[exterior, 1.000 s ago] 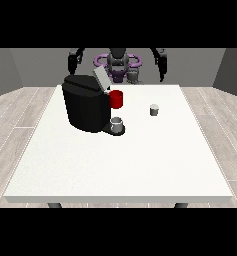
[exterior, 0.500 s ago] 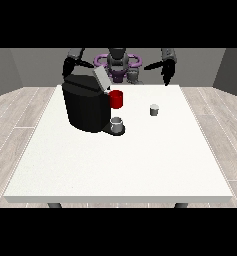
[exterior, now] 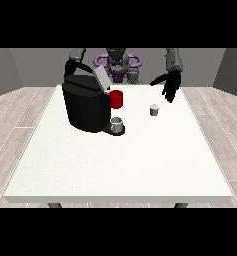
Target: Insert the coffee pod into the coffee machine and close the lid
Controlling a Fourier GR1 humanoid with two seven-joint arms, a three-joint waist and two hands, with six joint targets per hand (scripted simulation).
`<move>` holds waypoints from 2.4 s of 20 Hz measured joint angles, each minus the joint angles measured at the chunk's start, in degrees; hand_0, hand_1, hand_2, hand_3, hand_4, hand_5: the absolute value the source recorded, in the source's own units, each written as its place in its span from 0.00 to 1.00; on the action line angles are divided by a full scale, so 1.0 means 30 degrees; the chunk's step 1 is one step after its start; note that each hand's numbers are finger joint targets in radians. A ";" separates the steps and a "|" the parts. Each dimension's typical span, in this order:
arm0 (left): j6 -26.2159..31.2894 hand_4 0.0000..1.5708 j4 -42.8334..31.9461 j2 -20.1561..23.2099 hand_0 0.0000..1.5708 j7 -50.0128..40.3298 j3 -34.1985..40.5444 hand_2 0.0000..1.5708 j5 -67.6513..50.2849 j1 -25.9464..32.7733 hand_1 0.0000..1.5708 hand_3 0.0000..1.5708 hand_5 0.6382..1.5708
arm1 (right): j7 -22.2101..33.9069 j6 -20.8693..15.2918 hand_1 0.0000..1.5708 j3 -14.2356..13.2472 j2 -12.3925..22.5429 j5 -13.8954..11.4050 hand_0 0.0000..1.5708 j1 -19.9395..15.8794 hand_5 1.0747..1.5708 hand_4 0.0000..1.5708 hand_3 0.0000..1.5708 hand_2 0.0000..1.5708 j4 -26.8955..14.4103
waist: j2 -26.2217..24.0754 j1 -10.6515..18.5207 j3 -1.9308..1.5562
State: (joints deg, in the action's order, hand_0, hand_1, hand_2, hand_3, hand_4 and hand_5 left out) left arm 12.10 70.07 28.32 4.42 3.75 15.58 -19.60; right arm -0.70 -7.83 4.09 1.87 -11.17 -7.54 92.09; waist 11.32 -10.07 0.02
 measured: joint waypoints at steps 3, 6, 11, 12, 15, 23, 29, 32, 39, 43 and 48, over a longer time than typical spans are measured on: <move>0.0031 0.00 -0.1609 0.0257 0.00 0.0573 -0.0110 0.00 0.0783 -0.0832 0.00 0.00 1.00 | 0.0434 -0.0316 0.00 0.0316 -0.0272 -0.0018 0.00 -0.0441 1.00 0.00 0.00 0.00 0.0157 | 0.0553 -0.0186 0.0000; -0.0028 0.00 -0.3024 0.0339 0.00 0.1099 -0.0277 0.00 0.1568 -0.1411 0.00 0.00 1.00 | 0.0544 -0.0270 0.00 0.0179 -0.0175 -0.0079 0.00 -0.0596 1.00 0.00 0.00 0.00 -0.0121 | 0.0832 -0.0189 0.0000; -0.0693 0.00 -0.4833 -0.0031 0.17 0.1378 -0.0743 0.37 0.3027 -0.2581 0.17 0.16 1.00 | 0.0940 -0.0495 0.00 0.0132 -0.0336 0.0048 0.00 -0.1110 1.00 0.00 0.00 0.00 -0.0963 | 0.1157 -0.0052 -0.0004; -0.1132 0.00 -0.5146 -0.0256 0.31 0.1520 -0.0845 0.46 0.3357 -0.2788 0.31 0.31 1.00 | 0.1054 -0.0789 0.00 0.0470 -0.0397 0.0163 0.00 -0.1257 1.00 0.00 0.00 0.00 -0.0978 | 0.1320 0.0005 -0.0004; -0.1938 0.05 -0.5688 -0.0638 0.60 0.1566 -0.1123 0.61 0.4261 -0.3388 0.60 0.44 1.00 | 0.0724 -0.0608 0.00 -0.0031 -0.0257 0.0479 0.00 -0.1589 1.00 0.00 0.00 0.00 -0.1873 | 0.1313 0.0133 -0.0006; -0.4070 0.23 -0.7186 -0.0868 0.52 0.2451 -0.2226 0.61 0.7119 -0.4471 0.52 0.51 1.00 | 0.0769 -0.0677 0.00 0.0200 -0.0352 0.0376 0.00 -0.2216 1.00 0.00 0.00 0.00 -0.2903 | 0.1584 0.0167 -0.0006; -0.3944 0.22 -0.8495 -0.0471 0.48 0.2491 -0.3093 0.59 0.8968 -0.5172 0.48 0.49 1.00 | 0.0194 -0.0628 0.00 0.0239 -0.0415 0.0405 0.00 -0.2591 1.00 0.00 0.00 0.00 -0.3722 | 0.1816 0.0057 -0.0025; -0.3662 0.25 -0.9190 -0.0537 0.46 0.2286 -0.3407 0.61 0.9685 -0.5317 0.46 0.54 1.00 | 0.0255 -0.0454 0.00 0.0069 -0.0428 0.0614 0.00 -0.2524 1.00 0.00 0.00 0.00 -0.4036 | 0.1438 0.0010 -0.0037; -0.3223 0.30 -1.0485 -0.1116 0.73 0.2526 -0.3468 0.80 1.0682 -0.6060 0.73 0.74 1.00 | 0.0057 -0.0342 0.00 -0.0475 -0.0273 0.0945 0.00 -0.2479 1.00 0.00 0.00 0.00 -0.5139 | 0.0691 0.0220 -0.0018; -0.3055 0.31 -1.0529 -0.1253 0.90 0.3354 -0.3104 0.89 1.0502 -0.6298 0.90 0.85 1.00 | -0.0451 -0.0616 0.00 -0.0781 -0.0035 0.0649 0.00 -0.2089 1.00 0.00 0.00 0.00 -0.5986 | 0.0273 0.0563 -0.0008; -0.1950 0.33 -1.0249 -0.2168 0.90 0.3635 -0.2560 0.90 0.9666 -0.6975 0.90 0.85 1.00 | -0.0354 -0.1280 0.00 -0.0747 -0.0166 0.0024 0.00 -0.1874 1.00 0.00 0.00 0.00 -0.6953 | -0.0543 0.0865 -0.0007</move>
State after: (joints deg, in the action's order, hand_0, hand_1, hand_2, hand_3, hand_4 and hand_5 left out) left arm 6.25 39.32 21.81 15.33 -3.93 44.58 -40.53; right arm -1.76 -11.66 1.84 1.37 -11.10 -13.16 71.23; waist 9.69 -7.47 0.00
